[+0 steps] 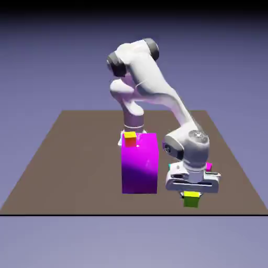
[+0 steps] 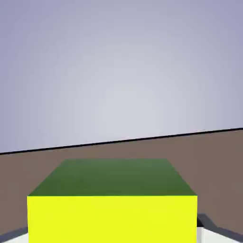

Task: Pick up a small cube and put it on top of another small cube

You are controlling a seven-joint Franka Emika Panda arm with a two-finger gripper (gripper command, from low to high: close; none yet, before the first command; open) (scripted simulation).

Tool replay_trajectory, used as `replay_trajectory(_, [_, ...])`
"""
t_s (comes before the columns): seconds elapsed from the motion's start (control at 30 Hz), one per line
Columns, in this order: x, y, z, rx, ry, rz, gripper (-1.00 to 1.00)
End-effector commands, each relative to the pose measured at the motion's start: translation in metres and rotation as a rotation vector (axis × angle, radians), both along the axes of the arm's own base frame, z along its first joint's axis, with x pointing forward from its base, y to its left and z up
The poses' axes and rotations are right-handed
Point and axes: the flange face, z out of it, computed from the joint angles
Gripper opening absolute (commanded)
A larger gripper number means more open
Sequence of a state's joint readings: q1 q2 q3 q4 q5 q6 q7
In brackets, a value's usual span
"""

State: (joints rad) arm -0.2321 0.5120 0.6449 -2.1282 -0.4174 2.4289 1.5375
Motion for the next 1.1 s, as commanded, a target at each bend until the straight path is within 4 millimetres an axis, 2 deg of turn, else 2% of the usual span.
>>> replay_trajectory(0.0, [-0.012,0.004,0.004,-0.004,0.004,0.041,-1.00])
replay_trajectory(0.13, [-0.057,0.012,0.017,-0.013,0.018,0.194,-1.00])
replay_trajectory(0.3, [-0.113,0.011,0.031,-0.017,0.026,0.363,-1.00])
replay_trajectory(0.47, [-0.165,-0.002,0.042,-0.012,0.019,0.512,-1.00])
replay_trajectory(0.63, [-0.214,-0.023,0.049,0.003,-0.003,0.645,-1.00])
replay_trajectory(0.7, [-0.216,-0.024,0.049,0.003,-0.004,0.651,-1.00])
replay_trajectory(0.93, [-0.218,-0.027,-0.018,0.002,-0.005,0.650,-1.00])
replay_trajectory(0.97, [-0.219,-0.027,-0.021,0.003,-0.004,0.651,-1.00])
replay_trajectory(1.0, [-0.219,-0.027,-0.021,0.003,-0.004,0.651,1.00])
replay_trajectory(1.03, [-0.219,-0.027,-0.021,0.003,-0.004,0.651,1.00])
replay_trajectory(1.07, [-0.217,-0.026,-0.011,0.000,-0.005,0.650,1.00])
